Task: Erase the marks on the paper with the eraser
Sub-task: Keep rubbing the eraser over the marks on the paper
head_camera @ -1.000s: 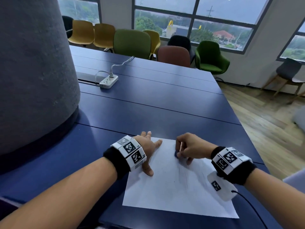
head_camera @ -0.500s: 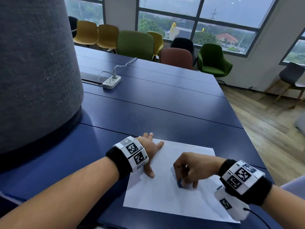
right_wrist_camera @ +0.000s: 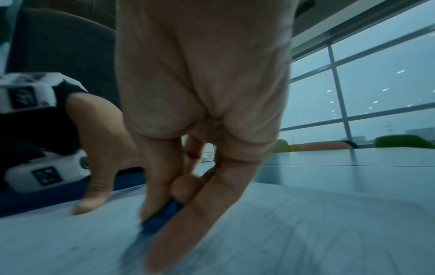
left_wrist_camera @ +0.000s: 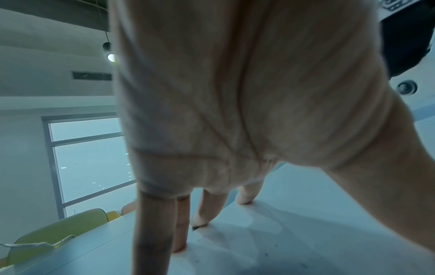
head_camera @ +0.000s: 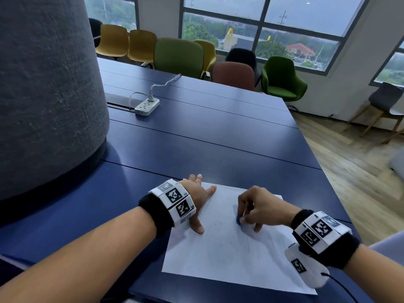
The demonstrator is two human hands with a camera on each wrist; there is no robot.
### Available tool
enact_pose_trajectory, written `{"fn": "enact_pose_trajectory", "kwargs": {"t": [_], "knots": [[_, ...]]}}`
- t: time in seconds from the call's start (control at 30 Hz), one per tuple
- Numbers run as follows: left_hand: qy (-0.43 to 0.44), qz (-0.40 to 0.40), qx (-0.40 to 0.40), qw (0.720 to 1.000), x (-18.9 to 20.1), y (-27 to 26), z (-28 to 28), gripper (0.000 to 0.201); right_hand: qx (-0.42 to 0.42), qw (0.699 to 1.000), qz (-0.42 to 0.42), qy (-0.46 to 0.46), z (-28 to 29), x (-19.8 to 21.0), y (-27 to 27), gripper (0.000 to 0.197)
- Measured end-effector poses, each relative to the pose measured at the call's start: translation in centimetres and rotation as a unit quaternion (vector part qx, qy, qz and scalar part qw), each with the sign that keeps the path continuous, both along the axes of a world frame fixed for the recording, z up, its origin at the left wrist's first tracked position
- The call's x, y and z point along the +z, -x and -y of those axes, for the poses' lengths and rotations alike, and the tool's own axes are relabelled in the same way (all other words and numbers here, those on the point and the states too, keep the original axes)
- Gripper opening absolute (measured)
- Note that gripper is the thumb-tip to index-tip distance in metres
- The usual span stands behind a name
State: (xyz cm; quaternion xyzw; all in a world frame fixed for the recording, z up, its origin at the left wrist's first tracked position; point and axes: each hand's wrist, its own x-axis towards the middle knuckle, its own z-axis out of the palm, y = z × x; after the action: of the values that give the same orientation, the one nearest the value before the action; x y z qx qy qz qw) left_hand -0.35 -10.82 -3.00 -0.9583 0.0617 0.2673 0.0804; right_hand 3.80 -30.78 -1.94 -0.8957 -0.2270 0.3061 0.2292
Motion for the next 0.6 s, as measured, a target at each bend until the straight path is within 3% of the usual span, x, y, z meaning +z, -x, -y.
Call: {"fn": "enact_pose_trajectory", "kwargs": {"t": [0.13, 0.3, 0.4, 0.53, 0.6], "knots": [[-0.007, 0.003, -0.006, 1.000, 0.0, 0.2, 0.2, 0.132, 0.069, 0.992, -0.092, 0.060, 0.4, 0.0, 1.0, 0.010], [-0.006, 0.004, -0.006, 1.000, 0.1, 0.0, 0.1, 0.133, -0.061, 0.998, 0.033, -0.011, -1.2, 0.2, -3.3, 0.009], [-0.008, 0.002, -0.006, 1.000, 0.1, -0.1, 0.0, 0.133, -0.099, 0.993, 0.056, -0.036, -1.5, -0.2, -4.5, 0.011], [-0.006, -0.010, -0.006, 1.000, 0.1, -0.1, 0.2, 0.133, 0.011, 1.000, -0.018, 0.023, -1.1, -0.1, -2.9, 0.005], [-0.005, -0.014, -0.005, 1.000, 0.2, -0.1, 0.2, 0.133, 0.020, 0.999, -0.019, 0.033, -1.2, 0.1, -3.2, 0.004]]}}
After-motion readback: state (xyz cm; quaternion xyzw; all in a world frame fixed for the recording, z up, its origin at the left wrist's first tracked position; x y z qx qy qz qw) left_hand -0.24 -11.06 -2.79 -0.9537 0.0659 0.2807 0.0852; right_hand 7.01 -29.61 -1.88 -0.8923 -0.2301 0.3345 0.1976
